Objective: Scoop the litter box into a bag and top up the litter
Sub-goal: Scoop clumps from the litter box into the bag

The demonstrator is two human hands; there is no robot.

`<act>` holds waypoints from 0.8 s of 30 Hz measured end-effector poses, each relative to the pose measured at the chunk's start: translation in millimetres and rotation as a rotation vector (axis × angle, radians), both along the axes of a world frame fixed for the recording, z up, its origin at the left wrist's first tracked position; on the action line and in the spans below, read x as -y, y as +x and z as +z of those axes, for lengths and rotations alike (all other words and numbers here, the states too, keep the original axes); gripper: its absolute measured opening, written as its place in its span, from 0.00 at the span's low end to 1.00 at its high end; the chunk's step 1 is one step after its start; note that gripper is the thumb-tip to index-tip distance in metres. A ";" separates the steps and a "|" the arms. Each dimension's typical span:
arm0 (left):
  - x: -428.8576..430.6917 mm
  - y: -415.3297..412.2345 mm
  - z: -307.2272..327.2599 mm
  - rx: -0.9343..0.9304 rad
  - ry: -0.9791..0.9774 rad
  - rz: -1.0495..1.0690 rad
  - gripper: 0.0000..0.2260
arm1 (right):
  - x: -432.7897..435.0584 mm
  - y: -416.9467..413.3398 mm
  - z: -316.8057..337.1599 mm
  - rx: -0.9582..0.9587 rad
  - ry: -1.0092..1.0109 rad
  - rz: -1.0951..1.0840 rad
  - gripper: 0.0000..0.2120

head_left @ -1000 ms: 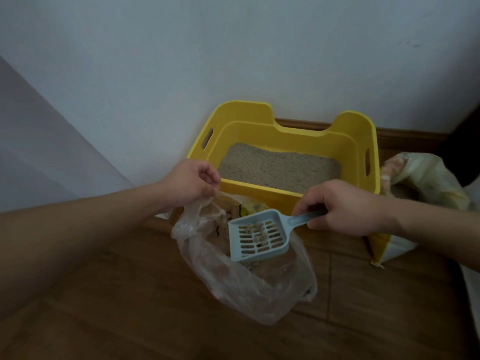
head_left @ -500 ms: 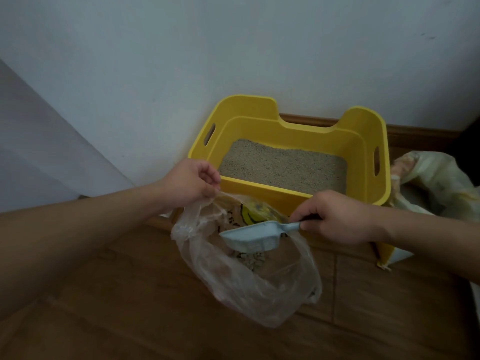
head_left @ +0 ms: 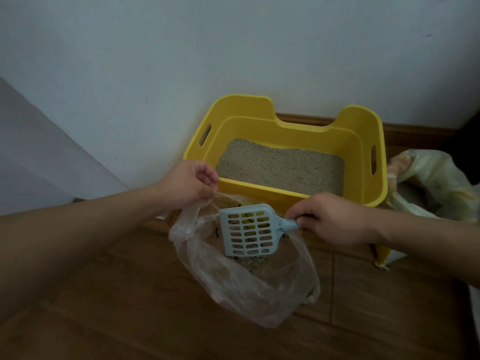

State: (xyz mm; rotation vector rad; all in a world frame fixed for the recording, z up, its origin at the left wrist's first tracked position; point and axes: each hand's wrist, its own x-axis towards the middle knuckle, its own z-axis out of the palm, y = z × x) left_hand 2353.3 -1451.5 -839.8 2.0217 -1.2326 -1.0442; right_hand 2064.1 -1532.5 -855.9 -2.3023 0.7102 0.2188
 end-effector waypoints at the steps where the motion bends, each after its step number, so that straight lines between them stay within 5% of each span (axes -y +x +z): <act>1: 0.0 0.4 0.1 -0.002 -0.001 0.000 0.11 | -0.2 0.2 0.7 0.002 0.006 0.001 0.13; 14: -6.3 10.0 -5.2 -0.032 0.014 0.029 0.12 | 17.6 -7.9 22.7 0.245 0.083 -0.273 0.15; 24: -7.0 6.1 -12.7 -0.096 -0.013 0.066 0.12 | 44.0 9.4 8.0 0.206 0.034 -0.592 0.09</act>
